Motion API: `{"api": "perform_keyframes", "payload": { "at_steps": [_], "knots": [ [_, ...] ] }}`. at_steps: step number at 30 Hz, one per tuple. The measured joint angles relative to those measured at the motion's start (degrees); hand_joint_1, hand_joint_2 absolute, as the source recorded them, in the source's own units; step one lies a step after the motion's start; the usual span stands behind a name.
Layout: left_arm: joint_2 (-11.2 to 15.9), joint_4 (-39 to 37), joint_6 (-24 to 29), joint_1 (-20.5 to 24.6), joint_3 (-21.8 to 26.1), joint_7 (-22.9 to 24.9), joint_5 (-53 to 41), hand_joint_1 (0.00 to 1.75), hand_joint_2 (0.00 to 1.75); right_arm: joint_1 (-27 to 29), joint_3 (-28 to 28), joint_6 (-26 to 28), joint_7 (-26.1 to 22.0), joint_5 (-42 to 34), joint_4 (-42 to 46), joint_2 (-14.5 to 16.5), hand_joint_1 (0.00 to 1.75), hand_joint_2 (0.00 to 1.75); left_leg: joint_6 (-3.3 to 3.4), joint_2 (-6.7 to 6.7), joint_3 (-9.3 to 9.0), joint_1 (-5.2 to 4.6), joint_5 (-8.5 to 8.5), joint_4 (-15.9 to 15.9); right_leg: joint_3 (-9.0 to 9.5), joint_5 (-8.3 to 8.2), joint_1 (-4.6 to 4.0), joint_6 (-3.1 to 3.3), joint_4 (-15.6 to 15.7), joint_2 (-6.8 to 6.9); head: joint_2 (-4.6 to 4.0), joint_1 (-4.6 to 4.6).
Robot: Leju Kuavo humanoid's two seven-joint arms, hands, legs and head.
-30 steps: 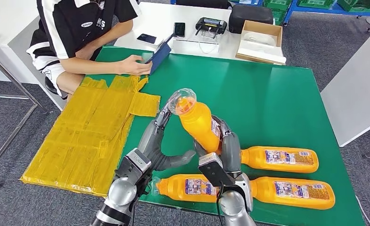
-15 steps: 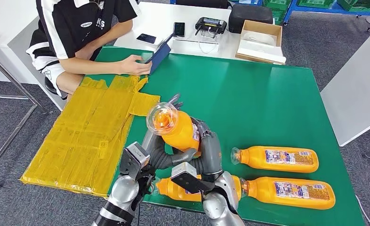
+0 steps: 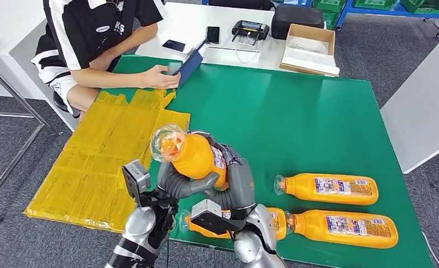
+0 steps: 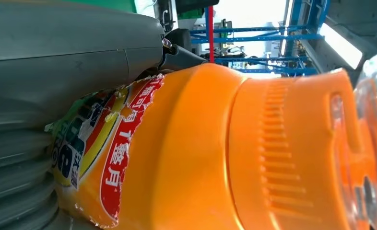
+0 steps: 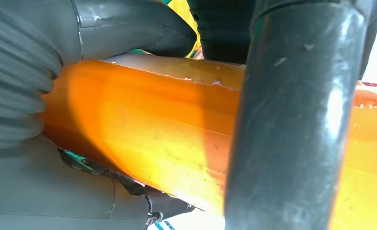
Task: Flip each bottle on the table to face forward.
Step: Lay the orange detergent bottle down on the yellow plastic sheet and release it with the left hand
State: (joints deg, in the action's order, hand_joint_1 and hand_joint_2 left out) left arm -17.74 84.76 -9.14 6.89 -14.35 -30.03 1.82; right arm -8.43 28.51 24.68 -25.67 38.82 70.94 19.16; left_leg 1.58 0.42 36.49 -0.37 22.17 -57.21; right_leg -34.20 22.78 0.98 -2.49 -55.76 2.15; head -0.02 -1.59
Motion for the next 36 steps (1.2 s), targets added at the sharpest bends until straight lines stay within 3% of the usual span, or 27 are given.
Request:
{"api": "perform_keyframes", "payload": {
  "at_steps": [7,11,16,21,24,28,34,36],
  "knots": [
    [-0.03,2.32,2.43,-2.31,0.42,-0.72,1.96,1.75,1.75,-0.33,0.54,-1.22,-0.88,-2.69,-0.79,-0.11,1.74,1.75,0.00,0.00,0.00,0.00,0.00,0.00,-0.01,0.00,0.00,0.00,0.00,0.00,0.00,-0.01],
    [-0.03,3.55,4.10,-3.00,0.43,-1.36,1.07,1.75,1.75,-0.38,0.60,-1.21,-1.50,-3.85,-0.89,-0.14,0.00,1.75,0.00,0.00,0.00,0.00,0.00,0.00,-0.02,0.00,0.00,0.00,0.00,0.00,0.00,0.00],
    [-0.06,5.87,9.50,-2.08,2.00,-3.18,-2.91,1.75,1.75,0.71,-0.55,-1.14,-2.61,-6.07,0.17,-0.19,0.00,1.75,0.00,0.00,0.00,0.01,-0.01,0.00,-0.05,0.00,0.00,0.00,0.00,0.00,0.00,0.00],
    [-0.15,6.71,10.58,-1.63,2.79,-3.40,-4.31,1.75,1.75,1.60,-1.65,-1.22,-2.72,-6.21,1.80,-0.21,0.00,1.75,0.00,0.02,0.00,0.00,-0.01,0.00,-0.05,-0.01,0.00,0.00,0.00,-0.01,0.00,0.00],
    [-0.16,6.82,14.79,-1.41,3.07,-3.53,-10.27,1.75,1.75,2.45,-2.24,-1.25,-3.07,-5.83,3.42,-0.27,0.00,1.75,0.00,0.00,0.01,0.00,-0.01,0.00,-0.06,-0.01,0.00,0.00,0.00,0.00,0.00,0.00],
    [0.22,6.03,26.72,0.19,4.18,-1.23,-30.27,1.75,1.75,5.50,-2.85,-1.23,-2.51,-4.10,10.05,-1.02,0.00,1.75,0.00,-0.02,0.04,0.00,0.00,-0.01,-0.09,0.00,0.00,0.00,0.01,0.01,0.00,-0.01],
    [3.09,-8.80,43.84,7.26,6.47,14.33,-73.32,1.75,1.75,9.53,-3.05,0.14,-0.15,-0.84,20.53,-2.82,0.00,1.75,-0.01,0.00,0.02,0.00,-0.01,0.00,-0.08,-0.04,0.00,0.03,0.01,0.00,0.00,-0.01],
    [3.91,-15.20,47.18,8.60,6.92,18.24,-82.28,1.75,1.75,10.00,-3.10,0.58,0.46,-0.08,22.43,-3.62,0.00,1.75,-0.02,0.04,0.02,0.00,-0.03,0.00,-0.10,-0.10,0.00,0.08,0.00,-0.02,0.00,-0.01]
  ]
}}
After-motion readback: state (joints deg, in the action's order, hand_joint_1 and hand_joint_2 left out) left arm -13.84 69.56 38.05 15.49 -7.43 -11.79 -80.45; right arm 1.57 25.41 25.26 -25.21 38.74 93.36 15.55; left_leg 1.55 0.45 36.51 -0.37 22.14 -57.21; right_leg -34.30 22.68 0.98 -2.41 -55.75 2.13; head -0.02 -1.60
